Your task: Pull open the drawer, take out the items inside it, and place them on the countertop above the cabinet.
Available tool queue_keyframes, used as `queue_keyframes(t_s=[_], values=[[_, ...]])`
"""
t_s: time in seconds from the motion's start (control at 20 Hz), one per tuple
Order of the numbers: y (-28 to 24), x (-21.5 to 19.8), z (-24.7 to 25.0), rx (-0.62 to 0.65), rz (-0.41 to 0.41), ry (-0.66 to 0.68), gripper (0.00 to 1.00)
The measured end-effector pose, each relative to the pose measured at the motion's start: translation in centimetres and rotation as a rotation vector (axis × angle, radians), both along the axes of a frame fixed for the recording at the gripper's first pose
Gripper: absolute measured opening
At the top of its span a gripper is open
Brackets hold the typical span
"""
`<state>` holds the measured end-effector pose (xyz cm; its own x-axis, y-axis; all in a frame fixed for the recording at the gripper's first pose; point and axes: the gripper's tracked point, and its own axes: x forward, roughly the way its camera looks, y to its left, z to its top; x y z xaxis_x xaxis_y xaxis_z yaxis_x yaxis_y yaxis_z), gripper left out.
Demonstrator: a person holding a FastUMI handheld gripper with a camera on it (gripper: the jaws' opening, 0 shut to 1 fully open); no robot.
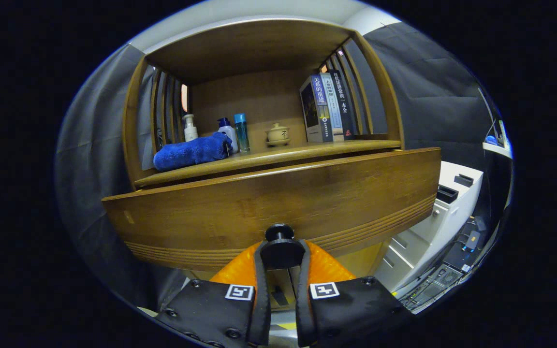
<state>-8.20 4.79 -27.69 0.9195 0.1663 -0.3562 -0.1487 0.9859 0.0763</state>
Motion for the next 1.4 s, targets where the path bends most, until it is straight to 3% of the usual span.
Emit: queue_keyframes(t_s=[0.25,0.35,0.65,0.75,1.1,1.4], values=[[-1.0,-4.9,0.1,-0.002,-0.004,0.011,0.29],[-1.3,-6.7,0.3,-0.008,-0.019,0.003,0.22],[-1.4,-7.8,0.0,-0.008,-0.018,0.052,0.22],[-1.4,-7.6,0.4,-0.017,-0.024,0.096,0.39],[-1.2,-5.9,9.6,-0.057,-0.014,0.002,0.93],[0.3,-1.2,12.2,-0.063,0.010,0.090,0.97]])
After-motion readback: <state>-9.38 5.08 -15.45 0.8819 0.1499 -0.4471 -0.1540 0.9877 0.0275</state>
